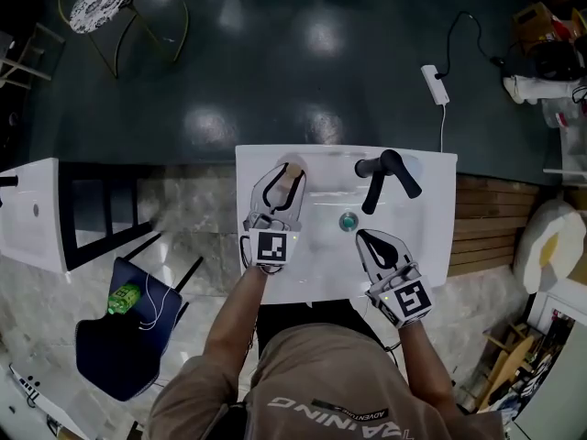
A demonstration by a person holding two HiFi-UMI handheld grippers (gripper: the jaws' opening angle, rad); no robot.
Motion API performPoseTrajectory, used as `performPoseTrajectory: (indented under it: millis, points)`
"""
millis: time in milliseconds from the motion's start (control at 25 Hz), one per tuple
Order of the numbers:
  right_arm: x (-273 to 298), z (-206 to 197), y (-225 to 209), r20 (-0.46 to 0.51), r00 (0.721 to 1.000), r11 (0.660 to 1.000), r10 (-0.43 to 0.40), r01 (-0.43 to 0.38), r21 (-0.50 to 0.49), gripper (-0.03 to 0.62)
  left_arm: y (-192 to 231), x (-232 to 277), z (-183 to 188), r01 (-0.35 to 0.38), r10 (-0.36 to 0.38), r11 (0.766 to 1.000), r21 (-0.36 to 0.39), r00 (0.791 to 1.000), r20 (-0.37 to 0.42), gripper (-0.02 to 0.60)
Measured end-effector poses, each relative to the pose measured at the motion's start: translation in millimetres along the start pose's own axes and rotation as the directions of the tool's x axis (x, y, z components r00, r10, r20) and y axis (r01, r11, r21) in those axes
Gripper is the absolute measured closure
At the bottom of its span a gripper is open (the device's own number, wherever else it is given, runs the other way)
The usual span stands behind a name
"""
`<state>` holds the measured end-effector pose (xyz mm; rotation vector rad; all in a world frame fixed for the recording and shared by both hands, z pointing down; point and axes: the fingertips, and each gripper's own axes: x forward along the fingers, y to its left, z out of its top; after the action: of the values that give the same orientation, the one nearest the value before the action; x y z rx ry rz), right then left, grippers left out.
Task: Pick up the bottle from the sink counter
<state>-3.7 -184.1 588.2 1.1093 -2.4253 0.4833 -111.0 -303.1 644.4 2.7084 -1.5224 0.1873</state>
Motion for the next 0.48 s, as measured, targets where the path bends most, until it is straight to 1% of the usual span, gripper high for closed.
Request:
performPoseTrajectory:
  millis: [80, 160, 240, 320, 440, 480]
  points:
    - [2.0, -3.2, -0.4, 0.034, 0.999, 1.0, 0.009, -0.009, 0.001, 0.586, 1.2, 0.1, -0.4, 0.007, -0.007, 1.0, -0.012, 1.0, -0.008, 0.452]
    - [2.7, -9.8, -0.4, 0.028, 1.0, 1.0, 0.012, -0.012, 0.016, 0.586, 2.6, -1.2, 2.0, 0.014, -0.014, 0.999, -0.039, 1.0, -0.005, 0.453]
    - [4.6, -11.2, 1.3, 0.012, 1.0, 1.0, 0.021, -0.021, 0.004, 0.586, 4.5, -4.6, 7.4, 0.02, -0.02, 0.998, -0.052, 1.0, 0.002, 0.453]
    - [6.5, -7.9, 2.1, 0.01, 1.0, 1.0, 0.028, -0.028, -0.007, 0.586, 6.1, -7.4, 13.4, 0.026, -0.026, 0.998, -0.053, 1.0, -0.003, 0.453]
    - [6.7, -4.6, 2.1, -0.037, 0.999, 1.0, 0.022, -0.022, 0.004, 0.586, 4.0, -10.6, 22.4, 0.041, -0.042, 0.998, -0.043, 0.999, -0.018, 0.453]
    - [7.0, -2.8, 2.6, -0.02, 0.999, 1.0, 0.029, -0.029, 0.005, 0.586, 2.7, -12.4, 25.9, 0.046, -0.046, 0.998, -0.041, 0.999, -0.019, 0.453]
